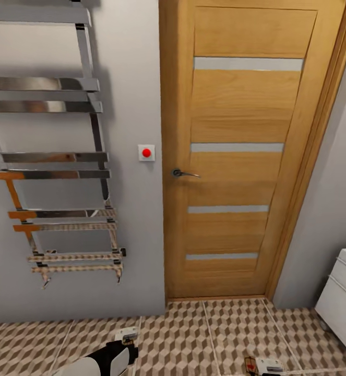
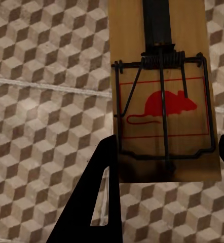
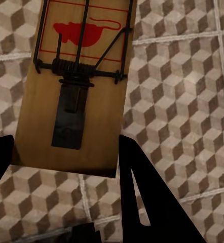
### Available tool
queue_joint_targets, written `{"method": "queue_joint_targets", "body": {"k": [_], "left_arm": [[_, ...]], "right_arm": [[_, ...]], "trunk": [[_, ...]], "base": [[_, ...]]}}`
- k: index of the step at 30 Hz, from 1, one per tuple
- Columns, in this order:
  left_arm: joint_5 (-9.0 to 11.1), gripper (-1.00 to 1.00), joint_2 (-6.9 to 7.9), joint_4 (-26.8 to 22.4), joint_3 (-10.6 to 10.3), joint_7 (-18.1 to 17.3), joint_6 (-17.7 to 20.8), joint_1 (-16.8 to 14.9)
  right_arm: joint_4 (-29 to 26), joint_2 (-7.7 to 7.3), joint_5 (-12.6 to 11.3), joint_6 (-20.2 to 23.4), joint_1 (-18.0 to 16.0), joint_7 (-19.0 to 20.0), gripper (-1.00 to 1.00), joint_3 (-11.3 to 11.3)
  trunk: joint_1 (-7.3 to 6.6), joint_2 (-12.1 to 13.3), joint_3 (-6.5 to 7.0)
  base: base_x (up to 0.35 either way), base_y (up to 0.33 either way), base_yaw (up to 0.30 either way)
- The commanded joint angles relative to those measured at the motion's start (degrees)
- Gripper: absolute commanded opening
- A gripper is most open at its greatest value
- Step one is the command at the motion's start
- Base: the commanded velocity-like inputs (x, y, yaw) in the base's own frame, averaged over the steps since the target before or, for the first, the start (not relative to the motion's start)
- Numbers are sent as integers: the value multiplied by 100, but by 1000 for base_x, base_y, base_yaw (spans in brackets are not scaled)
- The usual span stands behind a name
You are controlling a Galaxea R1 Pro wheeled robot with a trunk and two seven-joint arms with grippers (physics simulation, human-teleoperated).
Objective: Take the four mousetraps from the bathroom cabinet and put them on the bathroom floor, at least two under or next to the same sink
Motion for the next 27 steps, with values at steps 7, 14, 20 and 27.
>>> {"method": "queue_joint_targets", "body": {"k": [7, 14, 20, 27], "left_arm": [[-65, -100, -1, -2, 41, 22, 26, -4], [-86, -100, -23, -2, 41, 22, 17, -4], [-91, -100, -26, -2, 41, 22, 11, -4], [-91, -100, -27, -2, 41, 22, 15, -4]], "right_arm": [[9, -5, -55, 2, -8, 8, -100, 7], [9, -7, -53, 2, -8, 10, -100, 7], [9, -25, -57, 21, -8, 174, -100, 7], [9, -41, -58, 27, -8, 208, -100, 7]], "trunk": [[0, -3, -6], [0, -3, -6], [0, -3, -6], [0, -3, -6]], "base": [[0, 0, -300], [0, 0, -300], [0, 0, -300], [0, 0, -300]]}}
